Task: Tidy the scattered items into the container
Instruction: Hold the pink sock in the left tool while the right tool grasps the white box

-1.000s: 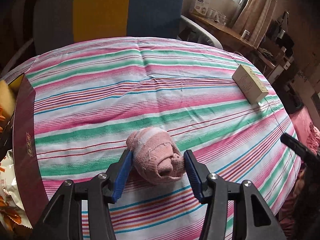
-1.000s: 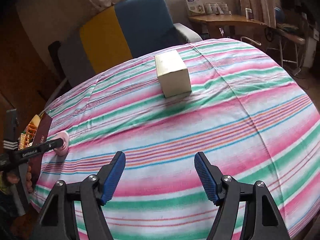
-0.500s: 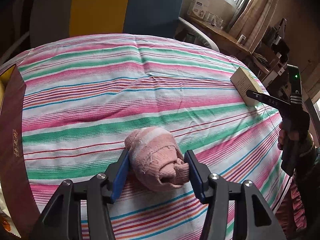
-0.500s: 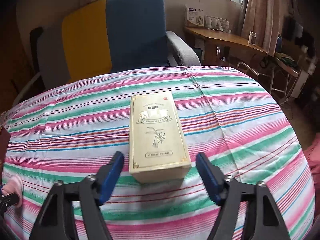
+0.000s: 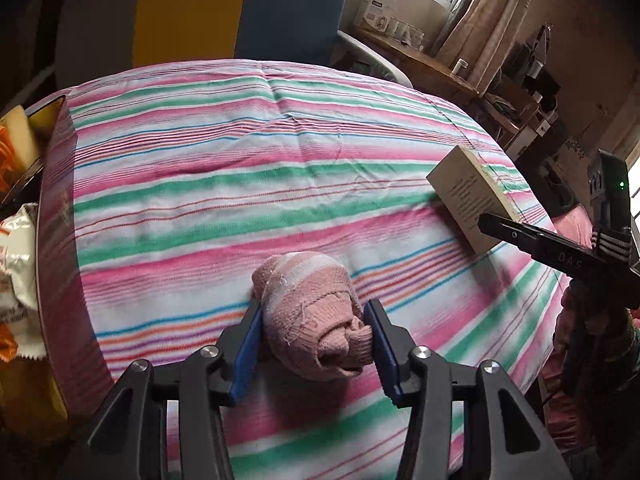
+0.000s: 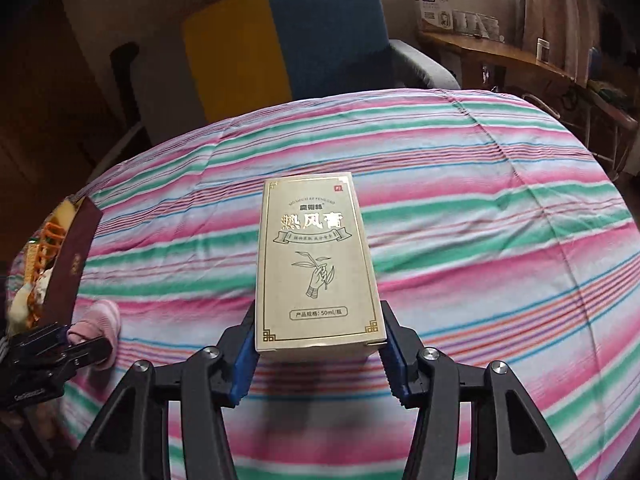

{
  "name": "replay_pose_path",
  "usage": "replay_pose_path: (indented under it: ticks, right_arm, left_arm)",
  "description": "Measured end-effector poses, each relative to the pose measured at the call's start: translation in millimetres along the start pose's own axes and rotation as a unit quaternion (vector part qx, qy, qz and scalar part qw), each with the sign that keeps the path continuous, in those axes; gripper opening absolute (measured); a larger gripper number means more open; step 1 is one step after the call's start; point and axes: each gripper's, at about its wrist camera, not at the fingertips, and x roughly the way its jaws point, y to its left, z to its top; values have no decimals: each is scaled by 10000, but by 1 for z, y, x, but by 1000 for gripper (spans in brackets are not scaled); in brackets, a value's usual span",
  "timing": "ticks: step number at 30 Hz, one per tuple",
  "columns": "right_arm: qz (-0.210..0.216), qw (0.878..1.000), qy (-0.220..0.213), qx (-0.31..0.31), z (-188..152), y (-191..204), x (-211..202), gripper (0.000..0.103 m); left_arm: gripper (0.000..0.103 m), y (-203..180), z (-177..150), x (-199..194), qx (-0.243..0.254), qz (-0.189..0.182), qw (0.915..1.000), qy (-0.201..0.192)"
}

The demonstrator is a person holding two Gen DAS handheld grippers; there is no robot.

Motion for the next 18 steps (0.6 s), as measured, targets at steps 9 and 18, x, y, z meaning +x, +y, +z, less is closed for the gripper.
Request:
replay_pose_path:
  ticks: [9, 18]
  right_arm:
    - [318, 9994, 116, 109, -42, 20, -29, 64]
    - [87, 9998, -172, 53, -54, 25, -48, 76]
  left_arm:
    - [55, 0, -32, -27, -77, 98, 9998, -161]
    - [57, 3, -47, -48, -130, 56, 9990, -435]
